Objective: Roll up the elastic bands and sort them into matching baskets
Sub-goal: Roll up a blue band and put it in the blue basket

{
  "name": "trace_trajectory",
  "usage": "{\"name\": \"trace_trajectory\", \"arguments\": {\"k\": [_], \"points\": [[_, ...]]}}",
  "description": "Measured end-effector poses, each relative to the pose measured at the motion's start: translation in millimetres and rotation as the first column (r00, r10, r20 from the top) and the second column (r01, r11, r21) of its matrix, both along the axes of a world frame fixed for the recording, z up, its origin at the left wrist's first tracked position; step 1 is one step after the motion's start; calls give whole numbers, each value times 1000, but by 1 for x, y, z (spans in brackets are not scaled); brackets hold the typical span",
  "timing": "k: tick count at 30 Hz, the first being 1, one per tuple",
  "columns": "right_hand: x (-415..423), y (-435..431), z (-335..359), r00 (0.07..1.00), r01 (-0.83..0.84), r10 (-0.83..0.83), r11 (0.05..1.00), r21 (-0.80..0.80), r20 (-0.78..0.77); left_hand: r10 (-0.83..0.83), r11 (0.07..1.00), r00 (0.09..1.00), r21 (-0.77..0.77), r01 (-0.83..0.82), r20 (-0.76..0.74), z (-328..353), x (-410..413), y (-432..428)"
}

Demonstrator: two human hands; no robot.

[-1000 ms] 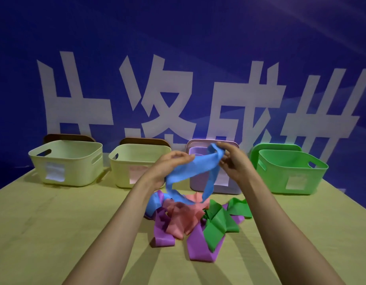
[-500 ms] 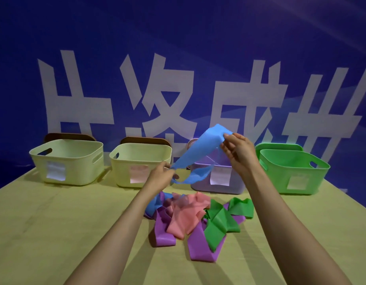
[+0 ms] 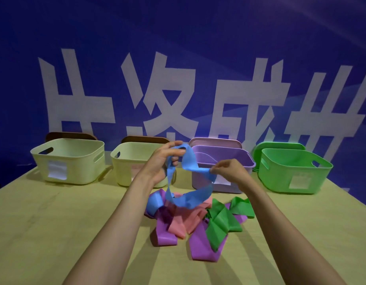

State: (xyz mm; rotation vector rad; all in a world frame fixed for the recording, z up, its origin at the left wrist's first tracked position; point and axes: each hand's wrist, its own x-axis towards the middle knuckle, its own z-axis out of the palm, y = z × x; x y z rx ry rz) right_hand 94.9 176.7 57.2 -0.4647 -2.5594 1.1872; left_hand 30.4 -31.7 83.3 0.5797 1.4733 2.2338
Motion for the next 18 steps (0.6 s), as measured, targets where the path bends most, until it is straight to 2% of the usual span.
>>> {"name": "trace_trajectory", "arguments": {"k": [2, 3, 5, 7, 9, 11, 14, 15, 18], "points": [[0, -8, -4, 989, -118, 91, 961, -251, -118, -19, 999, 1000, 32, 18, 20, 0, 2, 1], [1, -11, -4, 981, -156, 91, 892, -423, -170, -42, 997, 998, 64, 39, 43, -1, 1, 1], [1, -12, -4, 975, -216, 109, 680, -700, -195, -83, 989, 993, 129, 72, 84, -3, -2, -2], [3, -9, -2, 964, -265, 149, 517, -814, -219, -125, 980, 989, 166, 110, 84, -7, -6, -6], [2, -2, -2, 942, -336, 142, 387, -859, -304, -155, 977, 987, 153, 146, 43, -11, -7, -10], [1, 6, -2, 925, -380, 103, 305, -873, -366, -170, 977, 985, 129, 167, 10, -15, -10, -15], [2, 14, 0, 896, -443, 127, 240, -864, -425, -200, 974, 980, 109, 198, 5, -17, -12, -20], [4, 15, 0, 891, -454, 138, 267, -850, -432, -174, 982, 985, 79, 174, -5, -17, -12, -21], [10, 14, 4, 905, -414, 135, 502, -759, -404, -140, 990, 989, -16, 139, -51, -16, -11, -23]]}}
